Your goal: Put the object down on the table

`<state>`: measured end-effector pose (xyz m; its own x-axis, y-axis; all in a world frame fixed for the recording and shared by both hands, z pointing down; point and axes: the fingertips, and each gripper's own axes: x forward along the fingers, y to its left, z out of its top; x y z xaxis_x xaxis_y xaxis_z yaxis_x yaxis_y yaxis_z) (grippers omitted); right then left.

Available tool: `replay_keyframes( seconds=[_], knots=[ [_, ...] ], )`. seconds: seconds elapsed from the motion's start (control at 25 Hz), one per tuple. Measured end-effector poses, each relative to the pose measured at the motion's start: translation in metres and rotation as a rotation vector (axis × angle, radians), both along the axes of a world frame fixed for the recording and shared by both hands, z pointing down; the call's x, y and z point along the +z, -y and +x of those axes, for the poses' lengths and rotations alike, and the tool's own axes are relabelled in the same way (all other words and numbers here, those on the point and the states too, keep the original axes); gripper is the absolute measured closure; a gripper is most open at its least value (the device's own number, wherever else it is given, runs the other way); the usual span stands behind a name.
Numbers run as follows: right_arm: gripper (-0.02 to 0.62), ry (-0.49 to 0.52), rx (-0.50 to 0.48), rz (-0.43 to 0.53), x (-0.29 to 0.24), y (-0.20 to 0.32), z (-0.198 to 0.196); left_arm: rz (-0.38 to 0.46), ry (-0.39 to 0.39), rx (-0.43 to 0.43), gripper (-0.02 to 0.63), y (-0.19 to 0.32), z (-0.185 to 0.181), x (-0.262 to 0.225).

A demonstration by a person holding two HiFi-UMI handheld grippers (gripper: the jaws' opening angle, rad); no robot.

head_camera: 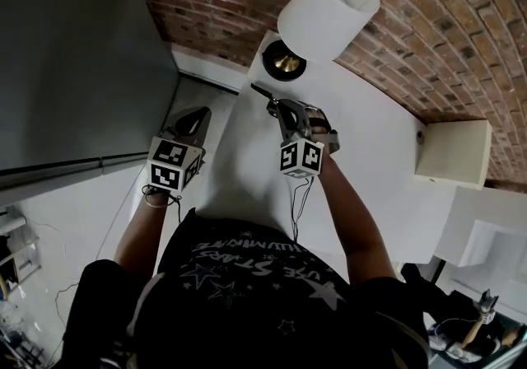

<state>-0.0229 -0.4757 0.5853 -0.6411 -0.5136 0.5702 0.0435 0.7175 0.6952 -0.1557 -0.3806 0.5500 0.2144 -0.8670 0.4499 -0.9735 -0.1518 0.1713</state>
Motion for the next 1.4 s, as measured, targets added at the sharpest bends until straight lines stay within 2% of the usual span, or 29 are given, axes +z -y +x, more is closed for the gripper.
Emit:
replay_keyframes(
  seconds=[0.28, 0.56, 1.04, 1.4],
  knots=[
    [0.583, 0.005, -0.024, -0.001, 0.014, 0.005, -0.003, -0.018, -0.001, -0.021, 0.585, -0.002, 0.0, 0.007],
    [0.581, -0.017, -0.066, 0.039, 0.024, 0.004, -0.002, -0.033, 0.019, -0.009, 0.585, -0.002, 0.003, 0.013],
    [0.568, -0.035, -0.059, 0.03, 0.034, -0.01, 0.001, -0.033, 0.004, 0.015, 0.584, 0.001, 0.009, 0.015],
    [0.565, -0.022, -0.01, 0.027, 0.034, -0.016, 0.001, -0.028, -0.002, 0.025, 0.584, -0.005, 0.01, 0.016]
  ],
)
